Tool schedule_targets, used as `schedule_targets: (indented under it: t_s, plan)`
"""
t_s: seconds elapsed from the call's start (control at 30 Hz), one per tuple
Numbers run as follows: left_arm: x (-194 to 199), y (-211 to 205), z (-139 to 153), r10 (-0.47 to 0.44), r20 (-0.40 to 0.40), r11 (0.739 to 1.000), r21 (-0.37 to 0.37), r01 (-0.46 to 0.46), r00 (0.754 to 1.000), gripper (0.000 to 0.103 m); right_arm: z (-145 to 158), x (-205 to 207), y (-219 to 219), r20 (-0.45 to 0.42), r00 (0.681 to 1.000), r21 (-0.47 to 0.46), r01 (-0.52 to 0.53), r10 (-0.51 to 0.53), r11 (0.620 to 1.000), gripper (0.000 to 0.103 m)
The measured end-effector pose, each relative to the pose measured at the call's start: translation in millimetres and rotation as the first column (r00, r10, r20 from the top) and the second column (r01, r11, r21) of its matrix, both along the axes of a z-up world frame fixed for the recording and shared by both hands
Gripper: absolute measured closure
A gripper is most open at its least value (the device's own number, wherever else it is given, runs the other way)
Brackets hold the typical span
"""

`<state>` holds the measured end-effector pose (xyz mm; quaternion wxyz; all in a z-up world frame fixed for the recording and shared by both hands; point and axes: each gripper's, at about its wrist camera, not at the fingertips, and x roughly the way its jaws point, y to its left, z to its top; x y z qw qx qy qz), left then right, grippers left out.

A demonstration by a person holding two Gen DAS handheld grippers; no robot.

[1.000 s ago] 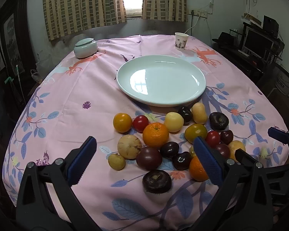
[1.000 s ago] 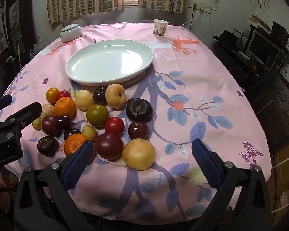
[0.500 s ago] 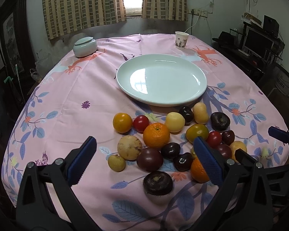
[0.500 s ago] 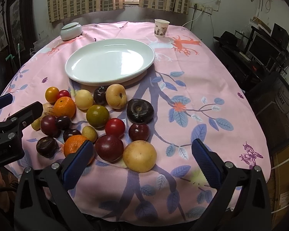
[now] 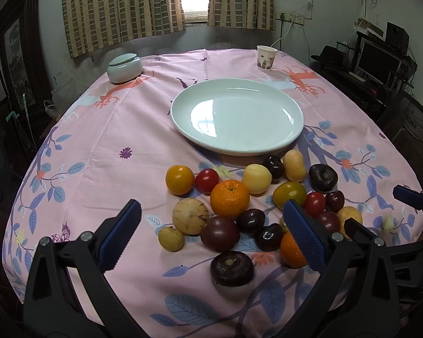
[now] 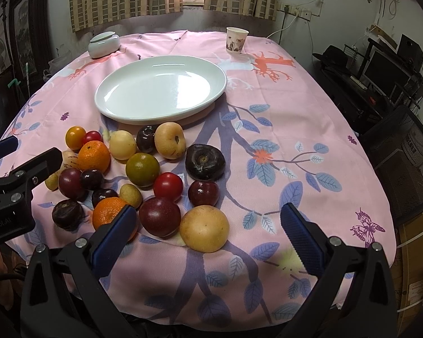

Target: Organize fruits

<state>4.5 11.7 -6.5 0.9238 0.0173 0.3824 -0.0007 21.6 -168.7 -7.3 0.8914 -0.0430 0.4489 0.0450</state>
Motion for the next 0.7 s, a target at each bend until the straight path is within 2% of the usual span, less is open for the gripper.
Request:
schedule_targets:
  t_s: [0.7]
  plan:
    - [2.2, 0.7, -6.6, -0.001, -0.006, 1.000, -0.001, 0.001, 1.000, 0.002, -2.0, 0.2, 0.7, -0.002, 1.000, -0.002, 0.002, -0.002, 1.000, 0.001]
